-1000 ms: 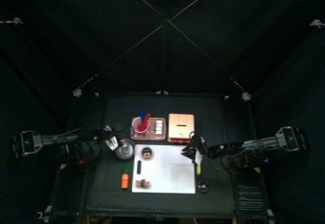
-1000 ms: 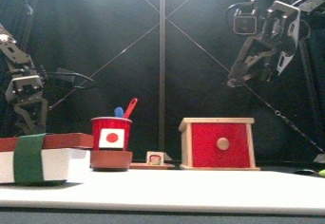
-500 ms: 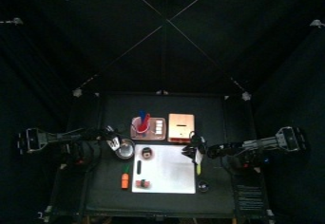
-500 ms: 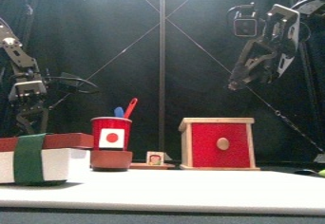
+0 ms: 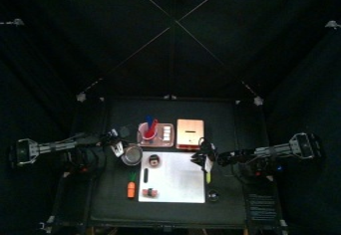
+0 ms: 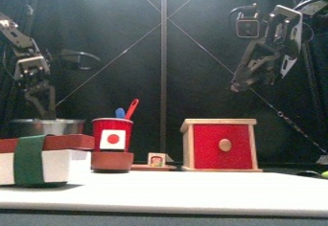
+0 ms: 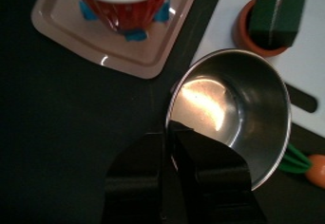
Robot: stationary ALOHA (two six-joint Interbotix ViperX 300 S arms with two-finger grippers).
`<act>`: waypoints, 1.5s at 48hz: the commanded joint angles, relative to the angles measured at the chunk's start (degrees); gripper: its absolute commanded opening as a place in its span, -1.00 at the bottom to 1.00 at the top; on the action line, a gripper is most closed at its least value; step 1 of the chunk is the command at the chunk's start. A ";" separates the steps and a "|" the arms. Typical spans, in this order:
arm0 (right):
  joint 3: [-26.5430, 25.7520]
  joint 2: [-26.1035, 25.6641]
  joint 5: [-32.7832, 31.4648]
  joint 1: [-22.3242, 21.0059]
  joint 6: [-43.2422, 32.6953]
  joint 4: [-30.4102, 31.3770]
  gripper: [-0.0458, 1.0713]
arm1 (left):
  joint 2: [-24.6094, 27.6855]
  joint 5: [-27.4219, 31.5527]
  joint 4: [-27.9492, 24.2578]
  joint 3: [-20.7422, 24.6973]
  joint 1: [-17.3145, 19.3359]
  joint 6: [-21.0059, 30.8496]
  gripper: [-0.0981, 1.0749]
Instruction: Put the bowl onto the cutting board
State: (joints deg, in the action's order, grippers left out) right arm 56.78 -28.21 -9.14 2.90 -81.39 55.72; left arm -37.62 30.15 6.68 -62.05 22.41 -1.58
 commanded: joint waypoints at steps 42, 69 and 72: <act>5.19 -16.35 -8.79 0.18 0.00 -3.16 0.26 | 32.08 5.98 10.90 41.66 -11.69 0.09 0.01; 7.65 -17.23 -16.26 6.42 0.09 -8.61 0.25 | 56.34 3.69 11.51 63.63 -15.64 0.26 0.00; 7.82 -17.40 -18.11 7.73 0.09 -9.76 0.26 | 58.45 3.78 11.87 65.65 -15.73 0.26 0.00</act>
State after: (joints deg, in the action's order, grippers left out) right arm 64.95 -45.44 -25.58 9.14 -81.39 47.02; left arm 19.69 34.28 18.02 -0.70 6.77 -1.41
